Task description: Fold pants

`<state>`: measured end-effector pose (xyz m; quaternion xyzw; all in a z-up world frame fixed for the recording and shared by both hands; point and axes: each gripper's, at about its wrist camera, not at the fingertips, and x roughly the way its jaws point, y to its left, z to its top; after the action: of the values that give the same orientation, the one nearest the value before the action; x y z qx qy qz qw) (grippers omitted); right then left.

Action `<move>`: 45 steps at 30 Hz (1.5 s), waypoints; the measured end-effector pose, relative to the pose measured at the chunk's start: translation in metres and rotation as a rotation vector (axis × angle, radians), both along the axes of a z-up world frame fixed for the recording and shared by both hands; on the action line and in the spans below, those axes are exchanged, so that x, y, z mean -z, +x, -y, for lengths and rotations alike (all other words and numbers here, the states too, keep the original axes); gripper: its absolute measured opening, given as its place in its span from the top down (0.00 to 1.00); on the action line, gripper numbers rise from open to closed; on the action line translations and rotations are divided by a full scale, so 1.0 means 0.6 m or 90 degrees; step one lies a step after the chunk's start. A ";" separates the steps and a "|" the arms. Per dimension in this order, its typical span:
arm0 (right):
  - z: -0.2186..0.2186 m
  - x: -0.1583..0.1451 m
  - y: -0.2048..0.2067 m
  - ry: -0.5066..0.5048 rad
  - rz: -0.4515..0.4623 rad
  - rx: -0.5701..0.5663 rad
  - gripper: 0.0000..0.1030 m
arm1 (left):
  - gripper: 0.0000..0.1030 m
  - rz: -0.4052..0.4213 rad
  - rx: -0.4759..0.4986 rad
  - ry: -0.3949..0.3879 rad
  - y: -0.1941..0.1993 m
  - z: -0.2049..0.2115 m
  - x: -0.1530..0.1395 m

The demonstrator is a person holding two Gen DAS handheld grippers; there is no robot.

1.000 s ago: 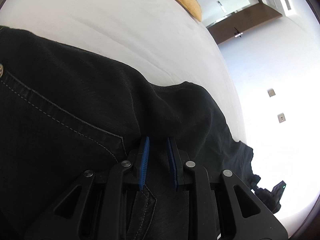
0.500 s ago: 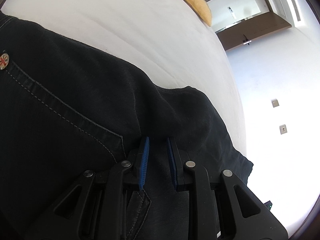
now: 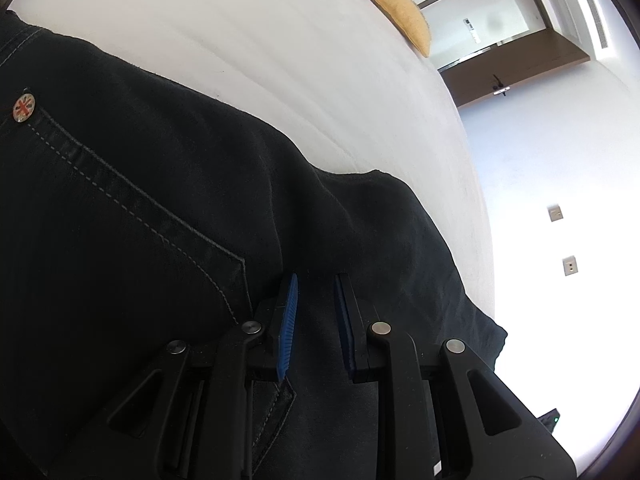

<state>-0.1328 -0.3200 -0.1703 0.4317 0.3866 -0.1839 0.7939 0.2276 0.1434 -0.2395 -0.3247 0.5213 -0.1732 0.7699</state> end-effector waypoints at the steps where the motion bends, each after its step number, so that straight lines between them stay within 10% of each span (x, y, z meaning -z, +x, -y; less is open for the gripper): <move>1: 0.008 0.005 0.007 0.019 -0.007 0.007 0.67 | 0.81 -0.002 -0.001 -0.001 -0.002 -0.002 -0.001; 5: 0.018 0.034 -0.008 0.195 0.016 0.038 0.67 | 0.81 -0.002 -0.002 -0.013 -0.012 -0.006 -0.004; 12: -0.027 0.091 -0.014 0.316 0.046 0.025 0.67 | 0.81 0.003 -0.008 -0.029 -0.016 -0.015 -0.001; 28: -0.035 0.127 0.039 0.346 0.074 0.009 0.67 | 0.81 0.011 -0.003 -0.025 -0.014 -0.010 -0.004; 31: -0.037 0.124 0.043 0.326 0.074 -0.016 0.94 | 0.81 0.012 0.000 -0.022 -0.014 -0.008 -0.004; 45: -0.041 0.155 -0.004 0.354 0.055 -0.004 0.97 | 0.92 0.014 0.076 0.048 -0.004 -0.044 -0.016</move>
<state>-0.1354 -0.2952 -0.2631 0.6393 0.3892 -0.0501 0.6612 0.2251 0.1697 -0.2297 -0.2618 0.5377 -0.2025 0.7754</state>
